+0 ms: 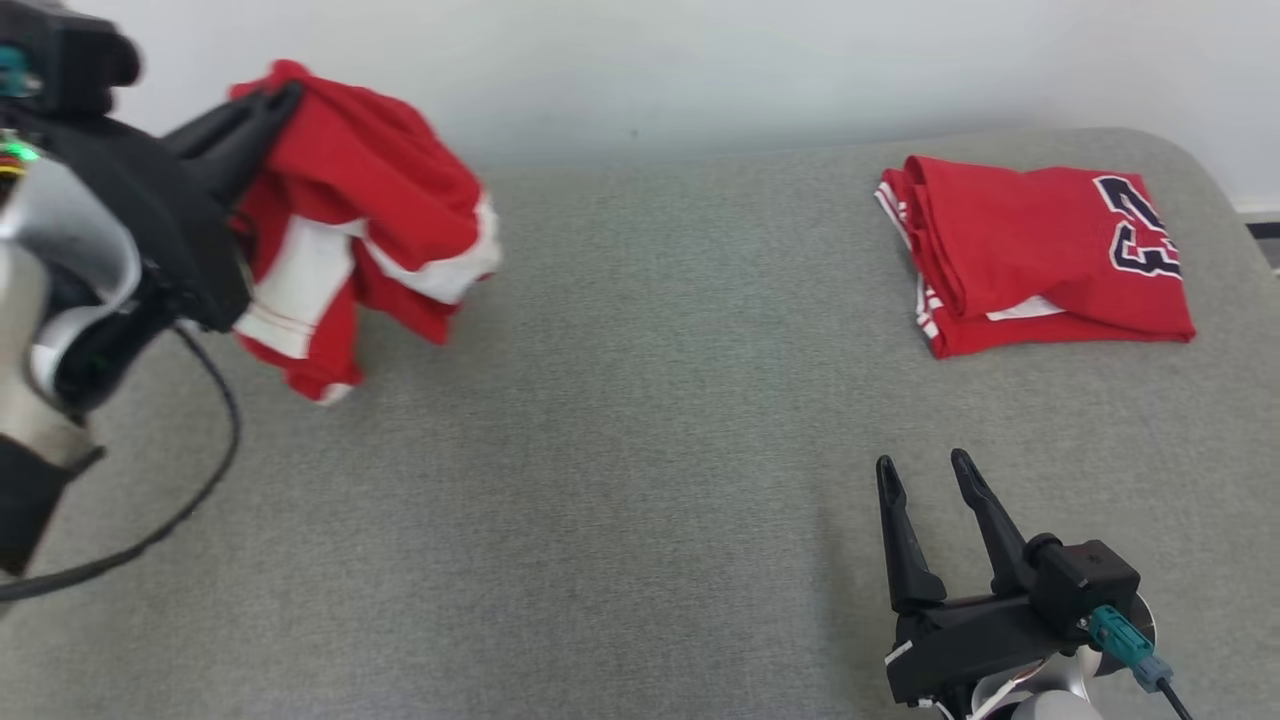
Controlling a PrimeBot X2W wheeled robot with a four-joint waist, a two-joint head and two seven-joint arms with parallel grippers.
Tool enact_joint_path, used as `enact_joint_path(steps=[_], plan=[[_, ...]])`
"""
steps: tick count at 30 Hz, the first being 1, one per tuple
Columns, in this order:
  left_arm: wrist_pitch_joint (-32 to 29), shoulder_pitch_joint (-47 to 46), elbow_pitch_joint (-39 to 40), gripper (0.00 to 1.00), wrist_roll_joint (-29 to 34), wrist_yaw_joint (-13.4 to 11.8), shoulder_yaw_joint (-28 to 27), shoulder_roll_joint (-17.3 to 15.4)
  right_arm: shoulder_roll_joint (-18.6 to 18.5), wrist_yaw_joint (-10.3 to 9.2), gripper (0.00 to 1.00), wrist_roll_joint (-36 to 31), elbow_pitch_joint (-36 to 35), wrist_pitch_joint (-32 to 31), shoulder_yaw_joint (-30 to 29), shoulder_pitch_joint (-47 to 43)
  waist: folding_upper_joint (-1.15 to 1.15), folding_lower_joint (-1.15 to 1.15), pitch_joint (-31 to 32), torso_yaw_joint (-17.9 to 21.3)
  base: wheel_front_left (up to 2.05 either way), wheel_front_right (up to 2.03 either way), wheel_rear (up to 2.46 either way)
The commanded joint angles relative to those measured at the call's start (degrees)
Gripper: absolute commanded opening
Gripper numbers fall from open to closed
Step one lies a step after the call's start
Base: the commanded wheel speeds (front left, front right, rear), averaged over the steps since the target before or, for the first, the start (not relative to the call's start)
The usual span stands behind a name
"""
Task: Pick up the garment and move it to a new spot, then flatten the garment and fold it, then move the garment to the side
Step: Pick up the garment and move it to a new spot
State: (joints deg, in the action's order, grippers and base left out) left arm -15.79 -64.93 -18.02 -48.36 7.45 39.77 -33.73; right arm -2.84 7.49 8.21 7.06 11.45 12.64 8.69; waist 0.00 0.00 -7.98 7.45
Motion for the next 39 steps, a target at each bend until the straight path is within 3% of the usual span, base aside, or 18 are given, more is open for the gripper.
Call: enact_joint_path(steps=[1,10,12,22,33,34,35,36,39], plan=[[1.17,-0.36,0.74,0.0,0.18,-0.32,0.76,1.56,-0.05,0.01,1.0,0.01,0.27,0.31,-0.27,-0.79,0.0,0.0,0.22,1.81,0.0,0.0,0.0],[6.49,5.57,1.76,0.0,0.68,-0.74,5.1,9.97,-0.03,0.01,1.0,-0.41,-0.07,0.67,-1.38,-1.82,0.0,0.0,0.04,3.54,0.0,0.0,0.0],[7.11,6.19,1.61,0.0,0.73,-0.73,5.56,10.62,-0.03,0.01,1.0,-0.45,-0.05,0.68,-1.47,-2.14,0.0,0.0,0.1,3.5,0.0,0.0,0.0],[12.38,17.57,-3.2,0.0,-1.98,-0.5,10.81,19.04,-0.04,0.01,1.0,-0.7,-0.45,-0.31,-0.58,-1.79,0.0,0.0,0.59,3.09,0.0,0.0,0.0],[17.33,24.27,-9.7,0.0,-3.37,-0.1,16.44,25.19,-0.03,0.01,1.0,-0.43,-0.57,-1.1,-0.33,-2.48,0.0,0.0,2.12,1.73,0.0,0.0,0.0],[18.1,24.41,-10.36,0.12,-3.39,-0.08,16.56,25.54,-0.04,0.01,1.0,-0.44,-0.67,-1.19,-0.33,-2.63,0.0,0.0,2.25,1.48,0.0,0.0,0.0],[18.75,24.54,-10.84,0.85,-3.01,-0.07,16.94,25.88,-0.04,0.01,1.0,-0.44,-0.78,-1.23,-0.47,-2.88,0.0,0.0,2.45,1.18,0.0,0.0,0.0],[19.99,24.76,-11.05,1.0,-2.69,-0.05,17.01,26.19,-0.04,0.01,1.0,-0.41,-0.85,-1.19,-0.48,-3.14,0.0,0.0,2.62,0.92,0.0,0.0,0.0],[23.39,25.34,-11.76,1.0,-2.15,-0.16,16.49,26.65,-0.05,0.01,1.0,-0.28,-0.93,-1.18,-0.78,-3.93,0.0,0.0,3.33,-0.03,0.0,0.0,0.0]])
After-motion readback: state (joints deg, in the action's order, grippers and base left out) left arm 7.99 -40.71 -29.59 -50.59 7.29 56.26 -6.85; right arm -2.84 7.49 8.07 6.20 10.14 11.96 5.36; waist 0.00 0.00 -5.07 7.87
